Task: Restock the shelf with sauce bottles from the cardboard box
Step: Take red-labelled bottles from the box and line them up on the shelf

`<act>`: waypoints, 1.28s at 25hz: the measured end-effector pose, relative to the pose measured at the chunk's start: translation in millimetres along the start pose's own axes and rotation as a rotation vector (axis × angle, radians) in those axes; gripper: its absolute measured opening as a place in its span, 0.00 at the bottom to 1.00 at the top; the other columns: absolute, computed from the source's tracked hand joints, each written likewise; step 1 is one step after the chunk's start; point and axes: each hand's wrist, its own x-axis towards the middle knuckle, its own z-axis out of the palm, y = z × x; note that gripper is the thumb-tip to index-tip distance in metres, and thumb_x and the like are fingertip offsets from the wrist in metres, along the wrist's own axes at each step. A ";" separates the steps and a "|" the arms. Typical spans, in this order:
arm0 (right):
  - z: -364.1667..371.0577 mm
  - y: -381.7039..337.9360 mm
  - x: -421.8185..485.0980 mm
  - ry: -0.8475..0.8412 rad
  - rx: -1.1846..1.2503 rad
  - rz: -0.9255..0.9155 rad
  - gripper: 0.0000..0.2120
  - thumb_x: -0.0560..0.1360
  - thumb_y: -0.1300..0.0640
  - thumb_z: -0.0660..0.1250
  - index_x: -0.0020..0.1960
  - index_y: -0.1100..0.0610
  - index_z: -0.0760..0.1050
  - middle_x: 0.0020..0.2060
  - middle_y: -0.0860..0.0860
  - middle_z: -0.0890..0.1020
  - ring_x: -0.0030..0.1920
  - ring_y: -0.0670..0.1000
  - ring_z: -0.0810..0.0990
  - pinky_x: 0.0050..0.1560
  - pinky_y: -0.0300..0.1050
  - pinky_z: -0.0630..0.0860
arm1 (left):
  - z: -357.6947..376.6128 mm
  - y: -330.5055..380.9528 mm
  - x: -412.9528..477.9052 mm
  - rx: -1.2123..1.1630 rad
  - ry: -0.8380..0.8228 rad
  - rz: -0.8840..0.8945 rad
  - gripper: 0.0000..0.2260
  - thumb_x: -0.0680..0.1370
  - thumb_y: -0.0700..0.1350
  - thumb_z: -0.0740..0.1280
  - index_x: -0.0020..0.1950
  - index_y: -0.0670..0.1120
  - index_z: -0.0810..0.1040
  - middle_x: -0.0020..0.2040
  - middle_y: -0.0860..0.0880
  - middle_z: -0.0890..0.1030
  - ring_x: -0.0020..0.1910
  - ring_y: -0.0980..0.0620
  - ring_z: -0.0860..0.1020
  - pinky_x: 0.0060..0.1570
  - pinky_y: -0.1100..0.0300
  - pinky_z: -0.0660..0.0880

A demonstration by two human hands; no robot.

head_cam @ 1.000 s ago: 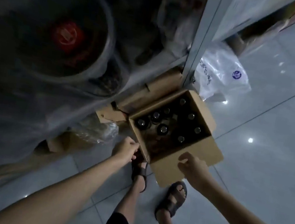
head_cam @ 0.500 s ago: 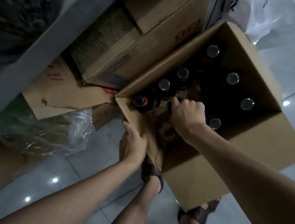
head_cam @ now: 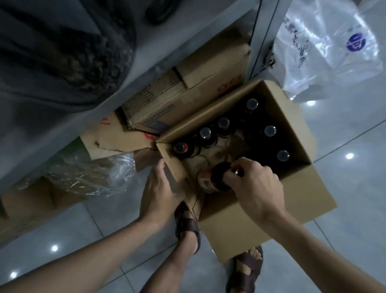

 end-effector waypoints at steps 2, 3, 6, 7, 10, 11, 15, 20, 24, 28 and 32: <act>-39.4 -16.4 -34.4 -0.018 0.074 -0.003 0.12 0.76 0.45 0.64 0.53 0.51 0.78 0.43 0.50 0.82 0.41 0.54 0.81 0.40 0.51 0.79 | -17.6 17.9 -28.6 0.089 -0.062 0.157 0.44 0.70 0.50 0.77 0.78 0.46 0.55 0.75 0.46 0.66 0.73 0.48 0.66 0.68 0.50 0.69; -58.5 -26.9 -51.1 -0.020 0.081 -0.019 0.12 0.75 0.45 0.64 0.52 0.51 0.77 0.43 0.51 0.83 0.41 0.54 0.81 0.42 0.53 0.80 | -27.1 31.2 -41.7 0.108 -0.087 0.210 0.44 0.69 0.50 0.76 0.79 0.47 0.55 0.75 0.47 0.66 0.74 0.49 0.65 0.69 0.51 0.68; -128.1 -68.6 -107.1 -0.005 0.080 -0.140 0.12 0.75 0.44 0.64 0.52 0.50 0.77 0.44 0.51 0.82 0.43 0.55 0.82 0.44 0.57 0.81 | -71.1 85.0 -87.9 -0.014 -0.137 0.312 0.42 0.67 0.52 0.76 0.77 0.54 0.59 0.74 0.53 0.67 0.73 0.53 0.66 0.66 0.52 0.70; -154.7 -84.7 -127.2 -0.008 0.077 -0.187 0.12 0.75 0.44 0.64 0.52 0.51 0.78 0.44 0.51 0.82 0.43 0.55 0.82 0.45 0.57 0.81 | -90.1 104.6 -106.5 -0.095 -0.131 0.308 0.40 0.66 0.53 0.76 0.75 0.56 0.62 0.71 0.54 0.70 0.70 0.56 0.69 0.62 0.55 0.72; -241.4 -139.6 -190.4 0.018 0.018 -0.308 0.14 0.75 0.45 0.65 0.47 0.55 0.79 0.42 0.53 0.82 0.43 0.56 0.81 0.46 0.57 0.79 | -158.8 158.9 -167.6 -0.234 -0.022 0.347 0.29 0.64 0.52 0.77 0.62 0.61 0.71 0.59 0.58 0.78 0.57 0.64 0.77 0.46 0.70 0.73; -268.1 -158.0 -211.1 0.030 0.015 -0.341 0.14 0.74 0.45 0.65 0.45 0.56 0.79 0.41 0.54 0.83 0.43 0.57 0.81 0.46 0.57 0.79 | -181.8 173.9 -188.2 -0.234 0.017 0.379 0.27 0.63 0.53 0.77 0.59 0.62 0.71 0.56 0.59 0.79 0.54 0.64 0.78 0.45 0.71 0.73; -371.6 -240.7 -314.0 0.024 0.013 -0.522 0.15 0.75 0.47 0.67 0.43 0.60 0.79 0.40 0.57 0.82 0.41 0.57 0.81 0.41 0.54 0.77 | -281.8 227.1 -288.0 -0.194 0.148 0.497 0.27 0.61 0.58 0.78 0.56 0.57 0.72 0.52 0.57 0.82 0.52 0.59 0.81 0.50 0.51 0.79; -465.4 -342.1 -454.4 0.122 -0.114 -0.786 0.20 0.77 0.45 0.67 0.47 0.64 0.79 0.36 0.58 0.80 0.31 0.51 0.76 0.30 0.43 0.69 | -401.7 270.5 -426.1 -0.337 0.275 0.641 0.29 0.64 0.54 0.79 0.62 0.56 0.73 0.54 0.58 0.83 0.52 0.62 0.81 0.53 0.49 0.80; -493.8 -401.9 -529.7 0.150 0.099 -0.948 0.18 0.78 0.43 0.66 0.56 0.57 0.75 0.32 0.49 0.75 0.28 0.46 0.70 0.30 0.41 0.66 | -482.0 270.6 -510.9 -0.378 0.470 0.720 0.29 0.66 0.57 0.77 0.64 0.59 0.71 0.50 0.56 0.84 0.48 0.55 0.84 0.48 0.45 0.81; -476.7 -448.8 -579.5 0.034 0.182 -1.040 0.23 0.77 0.39 0.66 0.65 0.51 0.67 0.43 0.43 0.77 0.37 0.41 0.75 0.34 0.34 0.70 | -550.3 256.6 -574.0 -0.392 0.658 0.732 0.27 0.64 0.59 0.76 0.59 0.61 0.70 0.49 0.57 0.83 0.46 0.56 0.83 0.48 0.46 0.80; -438.0 -497.9 -604.9 -0.120 0.231 -1.079 0.25 0.75 0.41 0.69 0.68 0.49 0.69 0.51 0.42 0.83 0.47 0.41 0.82 0.41 0.36 0.77 | -605.3 238.2 -608.4 -0.412 0.793 0.729 0.26 0.66 0.54 0.78 0.59 0.57 0.71 0.46 0.54 0.84 0.41 0.56 0.83 0.42 0.48 0.82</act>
